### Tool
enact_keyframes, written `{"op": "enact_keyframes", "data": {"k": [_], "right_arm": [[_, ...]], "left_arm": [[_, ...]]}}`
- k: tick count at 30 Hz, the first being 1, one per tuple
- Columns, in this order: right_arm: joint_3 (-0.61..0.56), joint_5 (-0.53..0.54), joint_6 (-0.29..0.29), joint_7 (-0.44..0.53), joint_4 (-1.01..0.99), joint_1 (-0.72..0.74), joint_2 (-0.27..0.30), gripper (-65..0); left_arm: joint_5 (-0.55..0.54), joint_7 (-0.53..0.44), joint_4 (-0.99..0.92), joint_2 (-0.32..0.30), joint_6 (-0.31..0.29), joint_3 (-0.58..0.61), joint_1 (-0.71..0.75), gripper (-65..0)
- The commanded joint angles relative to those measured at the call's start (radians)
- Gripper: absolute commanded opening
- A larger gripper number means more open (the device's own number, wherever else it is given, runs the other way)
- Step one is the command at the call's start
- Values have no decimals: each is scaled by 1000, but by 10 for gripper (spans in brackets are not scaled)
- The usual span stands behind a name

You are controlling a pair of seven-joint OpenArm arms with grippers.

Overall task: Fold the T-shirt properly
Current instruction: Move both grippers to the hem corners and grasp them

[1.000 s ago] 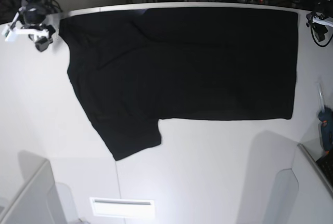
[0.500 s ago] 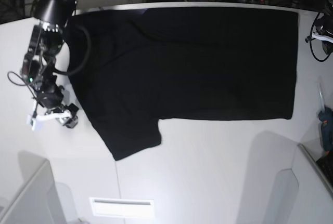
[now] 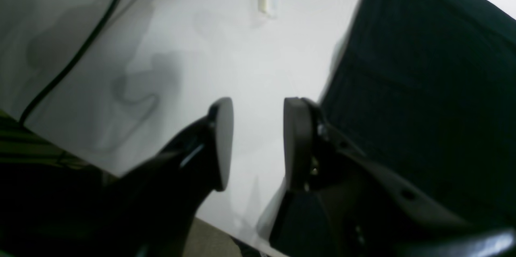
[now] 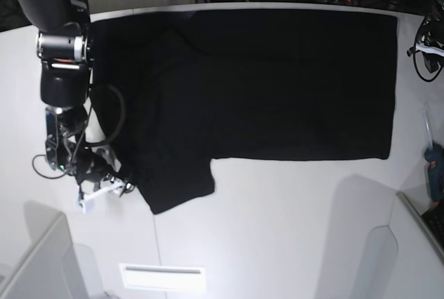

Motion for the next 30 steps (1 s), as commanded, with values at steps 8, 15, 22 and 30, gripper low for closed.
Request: {"op": "enact_keyframes", "data": {"k": [8,15,22,30], "right_arm": [[-190,9,4,70,-19,26,13,-248],[-217,9,4,79,-12,3,5,-254],[-217,9,4,104,-11,-12,8,-572],[-211,9,3,113,-11,-15,5,-650]], "left_arm": [[-7,-19,15,-27,-3,-6,6,-413],[-4,13,6,-40,-3,-3,-11,-188],[-2,156,-106,-107,2,17,-219,-155],[294,117,-391,-162,-1,243,-551,-155]]}}
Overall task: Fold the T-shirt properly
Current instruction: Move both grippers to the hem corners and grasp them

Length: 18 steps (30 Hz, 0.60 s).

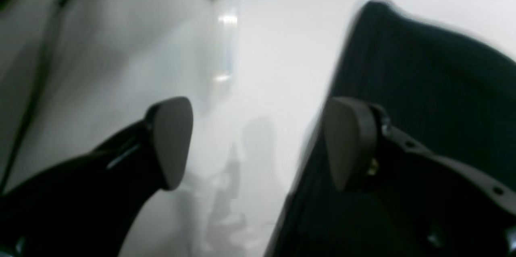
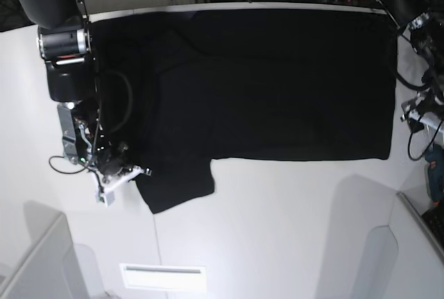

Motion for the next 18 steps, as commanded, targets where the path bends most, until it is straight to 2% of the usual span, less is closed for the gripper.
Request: {"op": "enact_keyframes", "data": {"k": [1,3,8,11,18], "right_arm": [[2,-7,-5,-18,8,16,8,-650],[2,-7,-5,-20,10,16,8,-650],[2,-7,-5,-23,10,19,8,-650],[2,-7,-5,-23,10,18,8,-650],[2,-7,-5,-23,10,18,12,-650]], "left_arm": [[30,-42,-26,-23,-1,15,-47,-155],[67,-96,-114,-29,-1,79,-110,-155],[75,-182,-325,-29,-1,196,-234,-155],[76,-239,-431,-29,2,214,-283,-155],[76,-334,-534,-29,4,216,-308,-155]]}}
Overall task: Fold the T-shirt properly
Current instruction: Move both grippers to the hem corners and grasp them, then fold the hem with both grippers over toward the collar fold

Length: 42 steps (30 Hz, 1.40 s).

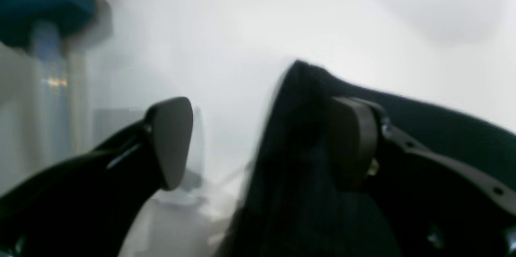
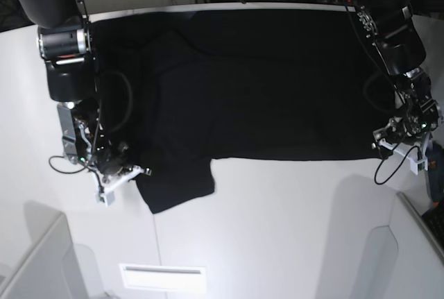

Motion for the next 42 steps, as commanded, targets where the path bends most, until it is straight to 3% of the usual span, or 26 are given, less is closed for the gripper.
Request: {"op": "enact_keyframes", "data": {"k": [1,14,21,25,33,39,42], "right_arm": [[2,-11,-5,-16,9,18,11,-650],[-1,-11,-5,-16,9,17,9,-650],[-1,-11,-5,-16,9,15,12,-650],[0,-11,-5,-13,9,6,14,-650],[0,-11,-5,15,11,4,12,-650],[2,-11,-5,35,74,-5,12,-650],[2,-11,-8,55,140,-26,14,-650]], "left_arm": [[-8,-35,2,-19,-1,1,-39,-155],[-8,-41,-52,-10,-1,2,-73,-156],[-11,-42,-147,-16,-1,88,-114,-161],[-9,-42,-147,-16,-1,93,-102,-285],[-12,-42,-149,-12,-2,96,-98,-650],[-18,-39,-121,-19,-11,96,-99,-650],[-18,-35,-77,-19,-64,88,-82,-650]]}}
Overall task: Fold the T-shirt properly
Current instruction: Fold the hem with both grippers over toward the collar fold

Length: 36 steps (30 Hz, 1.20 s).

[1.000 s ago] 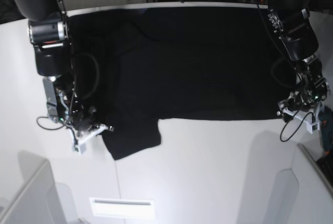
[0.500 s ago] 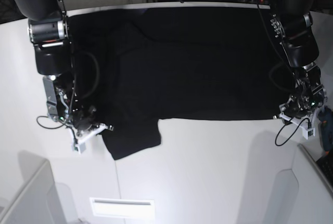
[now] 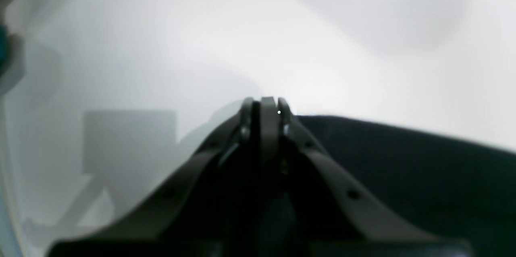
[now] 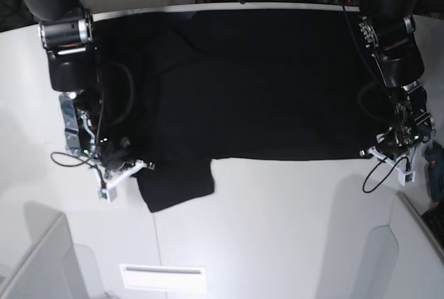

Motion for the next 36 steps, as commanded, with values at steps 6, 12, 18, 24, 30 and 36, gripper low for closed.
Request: {"op": "enact_keyframes", "data": {"k": [6,12,18,24,30,36], "right_arm": [[5,8,3,32,93,1,12,-650],[53,8,3,34,202,-56,13,-650],[128,8,3,27,289,-108,12,-650],[142,8,3,26,383,-176,46,-650],[145,8,3,-22,453,-229,47,-650],[145,8,1,-23,519,-276,47,-650]], "left_arm": [[-7,40,139,-15,-14,-6,44,-650],[-136,129,259,-47,-37,2,93,-650],[-171,159,337,-70,-40,-6,139,-650],[-252,159,382,-103,-42,-6,207,-650],[-430,159,387,-167,-37,-6,270,-650],[-509,159,388,-201,-36,-6,309,-650]]}}
